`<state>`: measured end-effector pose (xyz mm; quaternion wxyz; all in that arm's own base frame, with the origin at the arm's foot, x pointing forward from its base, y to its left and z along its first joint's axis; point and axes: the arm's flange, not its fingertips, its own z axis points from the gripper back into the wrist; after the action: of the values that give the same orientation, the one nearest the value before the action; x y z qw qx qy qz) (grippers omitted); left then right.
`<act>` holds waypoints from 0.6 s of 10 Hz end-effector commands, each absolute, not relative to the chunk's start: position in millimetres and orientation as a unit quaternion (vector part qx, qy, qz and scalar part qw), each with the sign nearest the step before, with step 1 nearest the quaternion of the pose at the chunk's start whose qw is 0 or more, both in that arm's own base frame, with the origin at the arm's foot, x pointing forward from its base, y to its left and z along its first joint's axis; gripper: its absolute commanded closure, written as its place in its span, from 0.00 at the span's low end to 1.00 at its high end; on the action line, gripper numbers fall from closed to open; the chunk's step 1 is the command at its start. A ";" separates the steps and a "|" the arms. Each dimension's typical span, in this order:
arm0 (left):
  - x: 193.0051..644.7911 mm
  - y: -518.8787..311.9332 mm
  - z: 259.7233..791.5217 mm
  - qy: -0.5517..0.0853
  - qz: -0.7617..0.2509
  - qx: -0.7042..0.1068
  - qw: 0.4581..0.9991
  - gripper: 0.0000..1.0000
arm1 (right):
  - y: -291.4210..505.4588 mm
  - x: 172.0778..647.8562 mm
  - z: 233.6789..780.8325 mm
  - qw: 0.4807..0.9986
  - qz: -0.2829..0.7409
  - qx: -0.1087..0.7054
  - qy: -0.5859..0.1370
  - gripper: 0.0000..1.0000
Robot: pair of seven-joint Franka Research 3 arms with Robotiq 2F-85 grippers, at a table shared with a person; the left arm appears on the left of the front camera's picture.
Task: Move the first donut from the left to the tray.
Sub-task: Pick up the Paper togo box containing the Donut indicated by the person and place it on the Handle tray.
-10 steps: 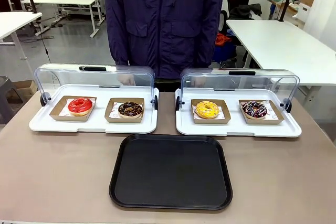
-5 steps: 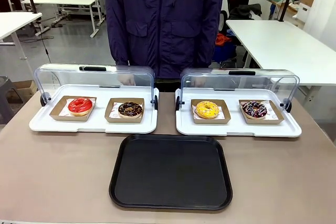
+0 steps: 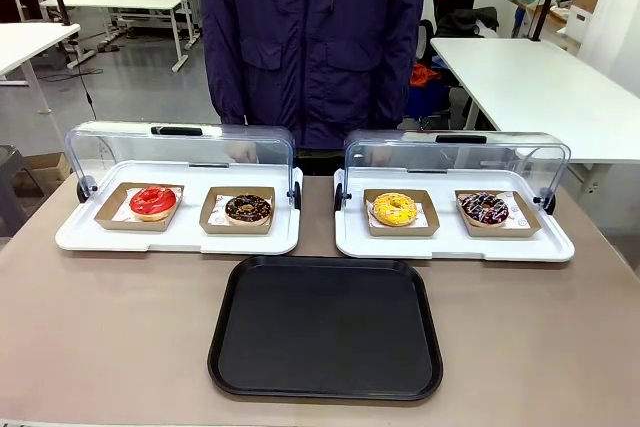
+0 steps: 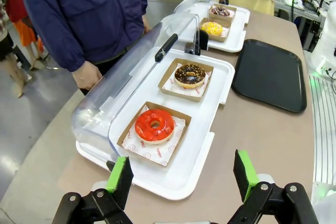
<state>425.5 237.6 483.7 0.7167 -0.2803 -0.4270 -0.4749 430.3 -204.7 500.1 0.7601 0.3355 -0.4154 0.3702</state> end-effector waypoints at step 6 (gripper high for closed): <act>424.3 237.1 484.9 -0.424 -0.479 -0.279 0.716 0.00 | -202.4 428.3 501.8 0.757 0.372 0.337 -0.418 0.00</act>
<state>425.5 237.6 483.7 0.7167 -0.2803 -0.4270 -0.4749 430.0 -205.0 500.1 0.7602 0.3356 -0.4155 0.3700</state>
